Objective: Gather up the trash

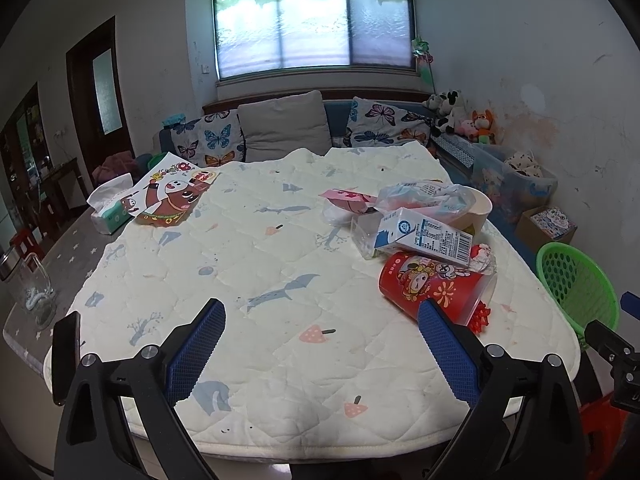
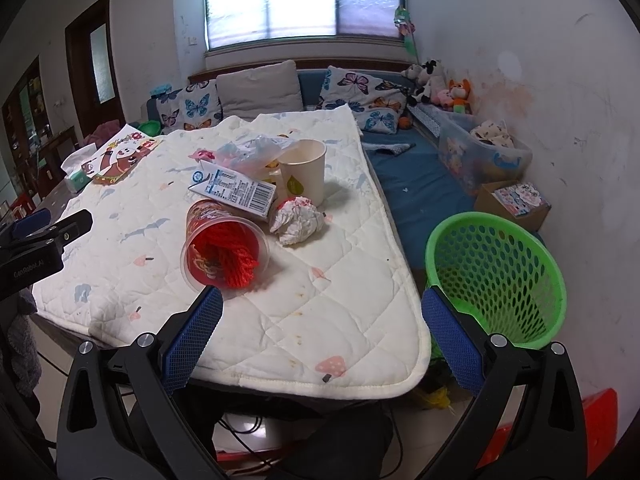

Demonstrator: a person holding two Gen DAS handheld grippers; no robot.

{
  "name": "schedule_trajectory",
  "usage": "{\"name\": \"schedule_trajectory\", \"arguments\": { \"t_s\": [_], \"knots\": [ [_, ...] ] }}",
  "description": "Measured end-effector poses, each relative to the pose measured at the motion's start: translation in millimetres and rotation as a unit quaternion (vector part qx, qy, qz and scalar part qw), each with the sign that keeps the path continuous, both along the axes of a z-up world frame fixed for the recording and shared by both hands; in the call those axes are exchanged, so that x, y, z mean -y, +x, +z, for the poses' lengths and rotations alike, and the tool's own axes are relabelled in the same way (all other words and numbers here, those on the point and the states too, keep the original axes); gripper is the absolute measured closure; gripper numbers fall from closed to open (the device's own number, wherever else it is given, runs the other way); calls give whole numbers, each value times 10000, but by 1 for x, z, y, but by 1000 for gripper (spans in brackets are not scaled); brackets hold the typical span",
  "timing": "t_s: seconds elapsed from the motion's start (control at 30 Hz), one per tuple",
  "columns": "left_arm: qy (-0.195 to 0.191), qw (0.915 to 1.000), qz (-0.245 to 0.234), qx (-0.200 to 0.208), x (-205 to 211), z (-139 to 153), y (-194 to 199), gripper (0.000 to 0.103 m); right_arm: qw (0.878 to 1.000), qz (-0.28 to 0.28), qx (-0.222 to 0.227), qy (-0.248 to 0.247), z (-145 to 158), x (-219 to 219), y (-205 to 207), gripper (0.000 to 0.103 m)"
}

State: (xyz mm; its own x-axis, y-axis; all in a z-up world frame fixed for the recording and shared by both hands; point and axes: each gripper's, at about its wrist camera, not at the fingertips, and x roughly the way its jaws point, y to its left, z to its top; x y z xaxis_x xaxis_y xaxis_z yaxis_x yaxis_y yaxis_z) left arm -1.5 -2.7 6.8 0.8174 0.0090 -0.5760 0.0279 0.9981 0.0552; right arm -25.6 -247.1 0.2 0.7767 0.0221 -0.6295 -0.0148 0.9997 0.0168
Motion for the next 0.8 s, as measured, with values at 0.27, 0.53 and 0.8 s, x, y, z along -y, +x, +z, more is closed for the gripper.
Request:
{"name": "schedule_trajectory", "arguments": {
  "t_s": [0.27, 0.53, 0.8],
  "knots": [
    [-11, 10000, 4, -20, 0, -1, 1, 9, 10000, 24, -25, 21, -2, 0, 1, 4],
    [3, 10000, 19, -32, 1, -2, 4, 9, 9999, 72, -58, 51, -3, -1, 4, 5],
    [25, 10000, 26, -67, 2, -3, 9, 9, 9998, 151, -67, 92, -4, -2, 9, 5]
  ]
}}
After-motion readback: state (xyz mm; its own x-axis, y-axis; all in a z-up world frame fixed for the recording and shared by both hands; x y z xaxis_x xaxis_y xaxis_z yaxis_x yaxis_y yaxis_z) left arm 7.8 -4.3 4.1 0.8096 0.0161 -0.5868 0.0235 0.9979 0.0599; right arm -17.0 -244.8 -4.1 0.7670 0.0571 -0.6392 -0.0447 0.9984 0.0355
